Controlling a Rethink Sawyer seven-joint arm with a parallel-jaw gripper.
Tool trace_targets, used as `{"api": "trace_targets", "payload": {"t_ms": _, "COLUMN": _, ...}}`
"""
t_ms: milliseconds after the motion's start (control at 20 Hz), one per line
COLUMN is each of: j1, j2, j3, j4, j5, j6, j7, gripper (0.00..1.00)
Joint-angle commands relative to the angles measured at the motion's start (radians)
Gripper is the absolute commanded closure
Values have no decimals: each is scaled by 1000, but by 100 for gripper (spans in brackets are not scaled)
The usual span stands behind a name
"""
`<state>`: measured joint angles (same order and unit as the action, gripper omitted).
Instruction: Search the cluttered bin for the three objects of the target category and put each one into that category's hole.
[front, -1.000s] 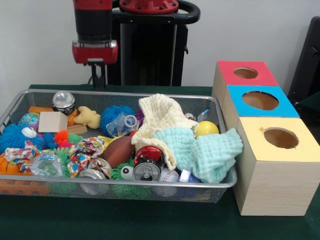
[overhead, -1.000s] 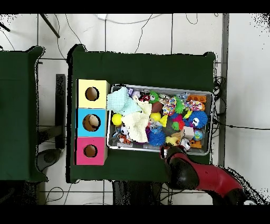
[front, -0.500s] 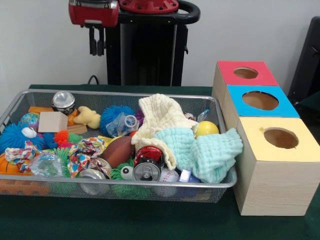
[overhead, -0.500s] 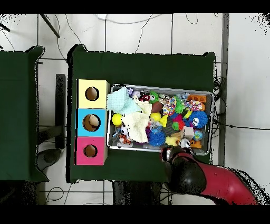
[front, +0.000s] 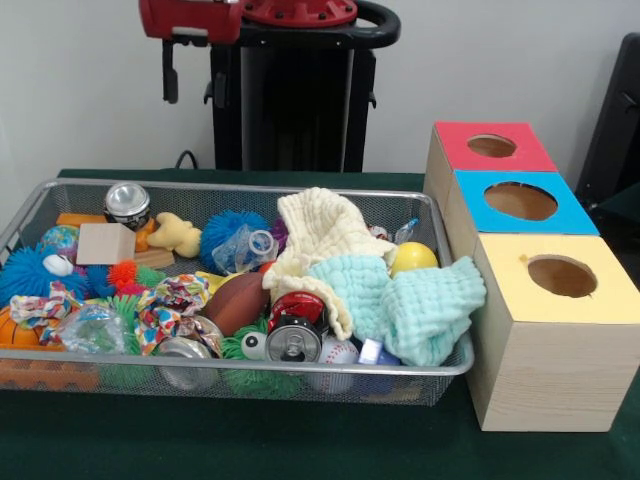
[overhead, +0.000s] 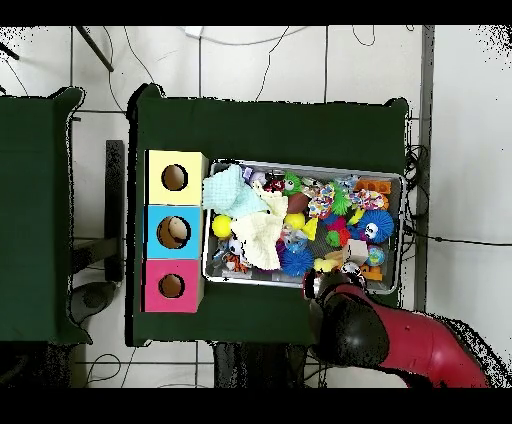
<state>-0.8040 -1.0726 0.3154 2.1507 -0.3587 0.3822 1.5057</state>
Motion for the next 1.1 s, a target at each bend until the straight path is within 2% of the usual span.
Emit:
{"api": "trace_targets", "payload": {"t_ms": 50, "j1": 4, "j2": 139, "j3": 34, "j4": 31, "j5": -59, "j6": -141, "j7": 84, "gripper": 0}}
{"api": "trace_targets", "payload": {"t_ms": 200, "j1": 22, "j2": 203, "j3": -3, "j4": 7, "j5": -90, "j6": -194, "j7": 96, "gripper": 0}}
{"api": "trace_targets", "payload": {"t_ms": 400, "j1": 67, "j2": 386, "j3": -102, "j4": -95, "j5": -146, "j6": -285, "j7": 115, "gripper": 0}}
{"api": "trace_targets", "payload": {"t_ms": 450, "j1": 55, "j2": 451, "j3": -108, "j4": -127, "j5": -162, "j6": -335, "j7": 105, "gripper": 0}}
{"api": "trace_targets", "payload": {"t_ms": 550, "j1": 31, "j2": 506, "j3": -100, "j4": -169, "j5": -183, "j6": -348, "j7": 77, "gripper": 0}}
{"api": "trace_targets", "payload": {"t_ms": 800, "j1": -56, "j2": 574, "j3": -40, "j4": -227, "j5": -228, "j6": -308, "j7": 11, "gripper": 0}}
{"api": "trace_targets", "payload": {"t_ms": 950, "j1": -106, "j2": 571, "j3": -8, "j4": -226, "j5": -251, "j6": -276, "j7": -10, "gripper": 0}}
{"api": "trace_targets", "payload": {"t_ms": 1100, "j1": -123, "j2": 570, "j3": 4, "j4": -230, "j5": -265, "j6": -261, "j7": -13, "gripper": 0}}
